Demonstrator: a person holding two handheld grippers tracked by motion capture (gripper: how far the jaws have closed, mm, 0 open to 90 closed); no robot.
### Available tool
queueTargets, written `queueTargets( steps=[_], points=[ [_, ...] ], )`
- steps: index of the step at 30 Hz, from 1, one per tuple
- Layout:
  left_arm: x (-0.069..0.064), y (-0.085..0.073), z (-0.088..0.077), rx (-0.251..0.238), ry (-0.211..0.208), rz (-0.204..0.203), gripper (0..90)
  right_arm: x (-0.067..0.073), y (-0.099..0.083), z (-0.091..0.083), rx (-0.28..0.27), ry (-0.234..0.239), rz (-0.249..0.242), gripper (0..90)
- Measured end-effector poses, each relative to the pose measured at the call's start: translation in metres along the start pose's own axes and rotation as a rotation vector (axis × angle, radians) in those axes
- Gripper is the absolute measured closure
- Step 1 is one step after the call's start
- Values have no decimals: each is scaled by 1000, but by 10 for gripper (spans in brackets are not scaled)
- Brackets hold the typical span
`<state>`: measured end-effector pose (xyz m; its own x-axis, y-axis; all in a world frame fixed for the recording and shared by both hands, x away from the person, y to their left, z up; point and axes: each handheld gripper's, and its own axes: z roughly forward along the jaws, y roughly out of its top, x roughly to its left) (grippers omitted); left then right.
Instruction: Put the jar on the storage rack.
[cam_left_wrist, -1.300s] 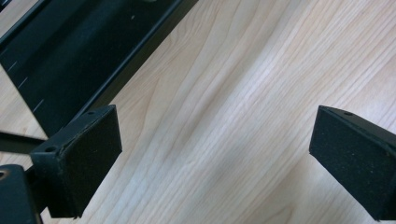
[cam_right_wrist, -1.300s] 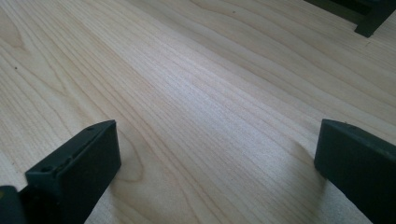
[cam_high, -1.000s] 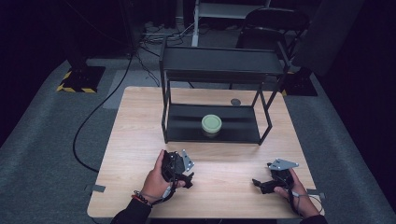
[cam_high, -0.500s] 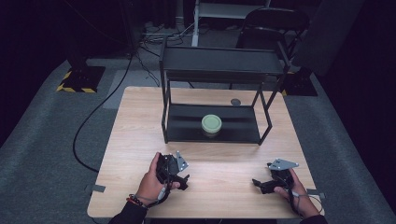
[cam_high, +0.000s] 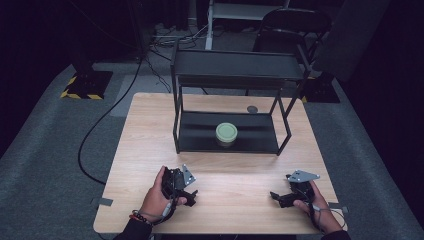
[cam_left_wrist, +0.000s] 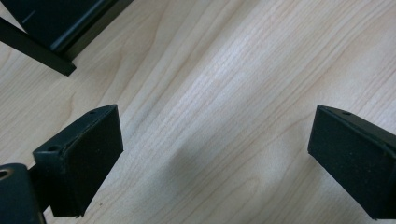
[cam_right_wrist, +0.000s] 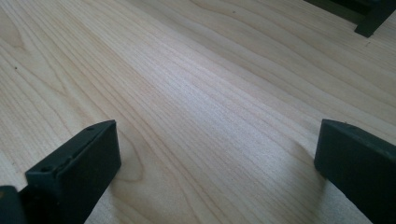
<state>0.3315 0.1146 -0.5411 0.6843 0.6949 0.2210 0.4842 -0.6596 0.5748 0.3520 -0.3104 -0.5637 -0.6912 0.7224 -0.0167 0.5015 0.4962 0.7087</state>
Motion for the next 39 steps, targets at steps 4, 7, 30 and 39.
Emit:
queueTargets(
  steps=[4,7,30,39],
  points=[
    [1,-3,1,6,-4,6,29,0,0,0,0,0,0,3],
    [4,-5,2,8,-4,-1,28,0,0,0,0,0,0,3],
    [22,-20,9,-18,-113,-132,3,0,0,0,0,1,1,2],
    [28,-30,12,-78,-161,-154,1,0,0,0,0,2,1,2]
  ],
)
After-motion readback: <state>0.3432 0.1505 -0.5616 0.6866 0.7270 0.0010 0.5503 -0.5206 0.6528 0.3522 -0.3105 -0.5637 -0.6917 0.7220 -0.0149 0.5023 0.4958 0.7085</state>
